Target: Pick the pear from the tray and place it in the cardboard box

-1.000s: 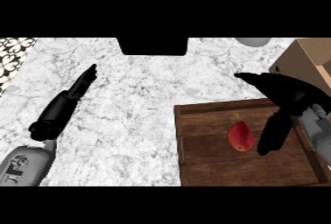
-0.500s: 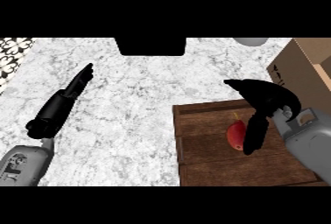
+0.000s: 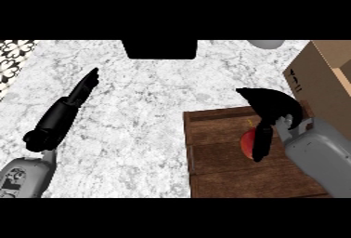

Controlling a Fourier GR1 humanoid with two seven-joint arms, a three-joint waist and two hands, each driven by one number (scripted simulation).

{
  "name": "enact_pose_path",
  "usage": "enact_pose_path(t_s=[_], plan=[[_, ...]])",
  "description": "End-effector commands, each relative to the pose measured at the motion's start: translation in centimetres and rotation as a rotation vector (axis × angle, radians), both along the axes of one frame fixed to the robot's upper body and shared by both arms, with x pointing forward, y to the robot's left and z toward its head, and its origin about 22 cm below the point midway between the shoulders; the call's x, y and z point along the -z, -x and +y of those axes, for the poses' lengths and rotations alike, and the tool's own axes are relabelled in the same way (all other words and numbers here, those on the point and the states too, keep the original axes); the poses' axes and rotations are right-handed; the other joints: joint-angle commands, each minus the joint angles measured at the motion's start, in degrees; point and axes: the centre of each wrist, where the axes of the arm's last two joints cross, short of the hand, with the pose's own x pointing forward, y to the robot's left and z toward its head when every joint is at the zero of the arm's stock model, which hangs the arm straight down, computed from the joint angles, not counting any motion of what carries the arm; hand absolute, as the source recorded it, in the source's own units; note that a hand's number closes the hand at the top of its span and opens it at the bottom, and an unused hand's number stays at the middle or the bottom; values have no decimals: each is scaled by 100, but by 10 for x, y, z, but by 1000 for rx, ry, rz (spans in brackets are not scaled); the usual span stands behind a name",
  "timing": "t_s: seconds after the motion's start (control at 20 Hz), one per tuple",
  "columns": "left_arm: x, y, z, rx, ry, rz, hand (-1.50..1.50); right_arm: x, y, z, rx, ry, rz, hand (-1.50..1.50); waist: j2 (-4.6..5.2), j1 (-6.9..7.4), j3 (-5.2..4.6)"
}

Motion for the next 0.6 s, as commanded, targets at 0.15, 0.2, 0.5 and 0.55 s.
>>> enact_pose_path(t_s=[0.15, 0.2, 0.5, 0.55], plan=[[0, 2, 3, 3, -5, 7, 0, 12, -2, -2, 60, 148, 47, -150, -3, -10, 0], [7, -2, -3, -3, 1, -19, 0, 31, -3, 5, 66, 147, 51, -150, 9, -8, 0], [4, 4, -7, 9, 1, 3, 0, 29, 1, 7, 55, 76, 65, -150, -3, -11, 1], [1, 10, 0, -13, -2, -5, 0, 45, -8, -14, 58, 67, 51, -150, 2, 10, 3]])
